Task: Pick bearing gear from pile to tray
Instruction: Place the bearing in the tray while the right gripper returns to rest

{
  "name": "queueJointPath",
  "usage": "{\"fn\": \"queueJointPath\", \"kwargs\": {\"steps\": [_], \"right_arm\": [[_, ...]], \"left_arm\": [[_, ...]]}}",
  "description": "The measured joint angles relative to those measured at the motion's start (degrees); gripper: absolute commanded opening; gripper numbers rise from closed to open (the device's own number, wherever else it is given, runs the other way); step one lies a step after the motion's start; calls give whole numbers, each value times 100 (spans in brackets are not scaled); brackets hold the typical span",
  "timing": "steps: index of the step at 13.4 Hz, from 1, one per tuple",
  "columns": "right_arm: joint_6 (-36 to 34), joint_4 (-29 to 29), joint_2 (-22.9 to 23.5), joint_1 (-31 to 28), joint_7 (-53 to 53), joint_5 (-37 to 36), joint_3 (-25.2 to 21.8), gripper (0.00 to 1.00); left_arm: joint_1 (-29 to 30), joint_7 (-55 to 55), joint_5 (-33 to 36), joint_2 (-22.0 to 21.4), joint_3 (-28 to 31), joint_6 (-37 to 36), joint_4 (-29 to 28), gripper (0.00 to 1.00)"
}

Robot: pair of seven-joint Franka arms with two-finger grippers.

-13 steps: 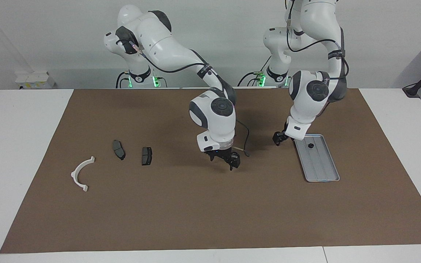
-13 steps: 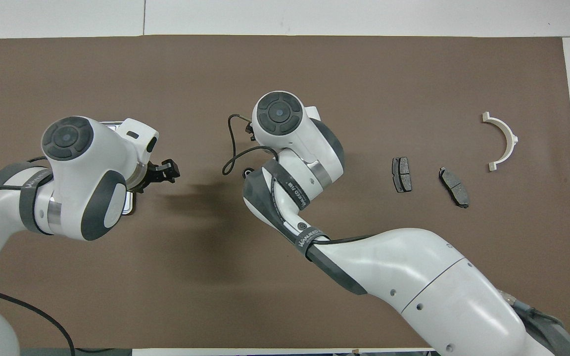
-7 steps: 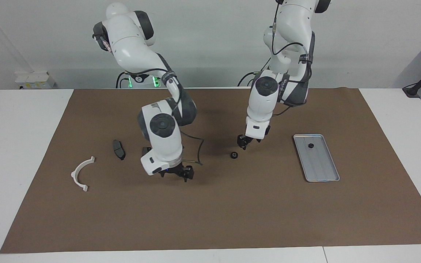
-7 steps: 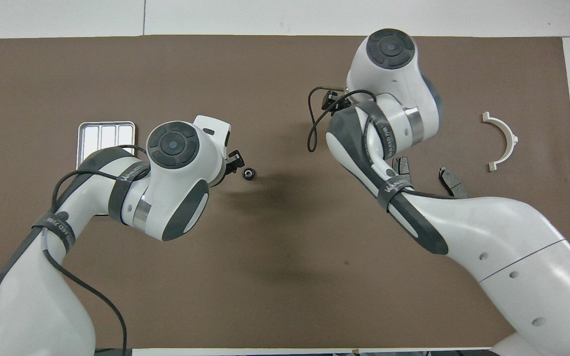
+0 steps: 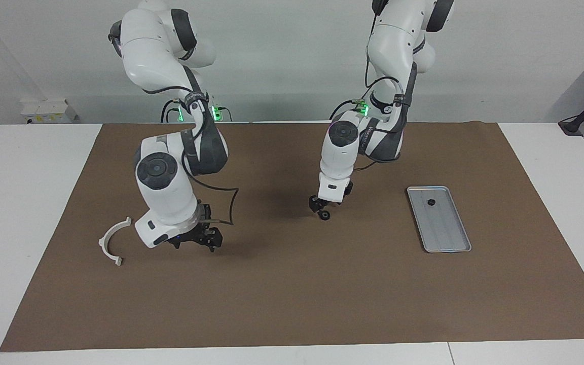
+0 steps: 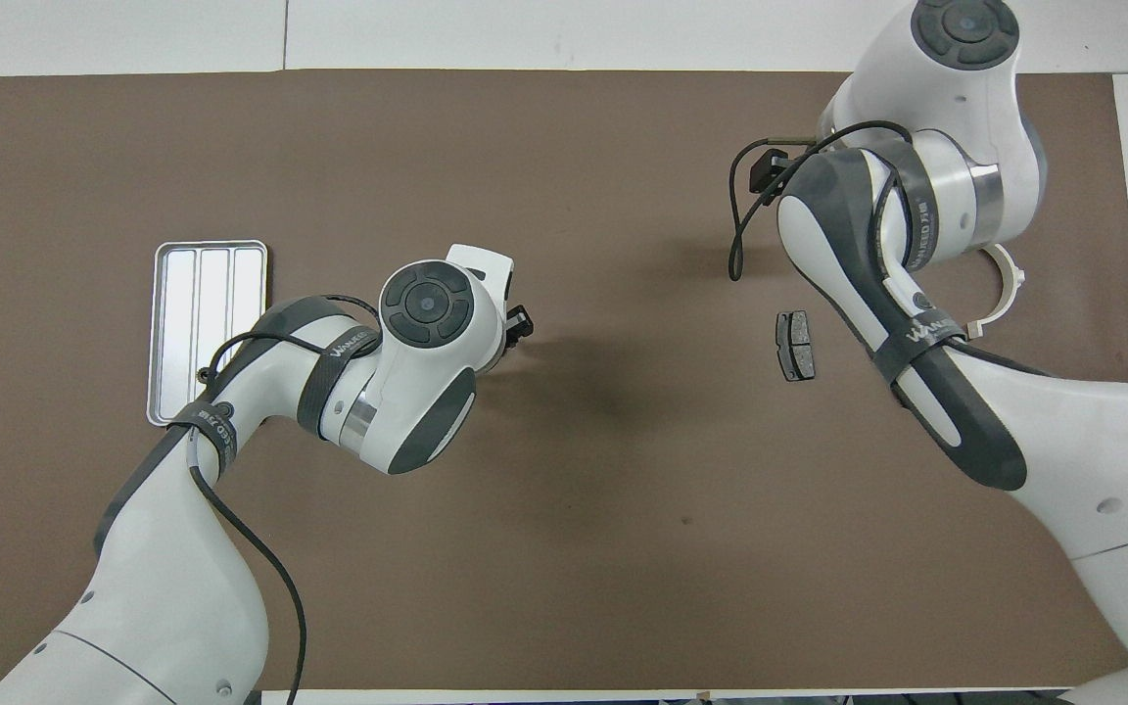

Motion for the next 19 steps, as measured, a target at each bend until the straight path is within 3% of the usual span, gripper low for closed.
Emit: {"fn": "queueJointPath", "kwargs": {"steps": [3, 7, 11, 13, 14, 19], "right_arm": [[-4, -218, -320, -134, -642, 0, -4, 100], [2, -898, -1116, -214, -1356, 0, -183, 100], [-122, -1574, -2146, -424, -2036, 210, -304, 100], [-365, -1712, -2551, -430, -2212, 399, -395, 100], [-573, -1727, -2728, -430, -2227, 492, -426, 100], [-1701, -1768, -3501, -418, -2230, 688, -513, 100]], "left_arm": [[0, -29, 0, 48, 10, 142, 1, 71], [-20, -35, 0, 157, 11, 219, 1, 67], [-47, -80, 0, 173, 12, 276, 5, 35], [-47, -106, 0, 173, 16, 304, 6, 7], [-47, -134, 0, 174, 18, 305, 6, 2], [183, -14, 77, 150, 119, -418, 407, 2]]}}
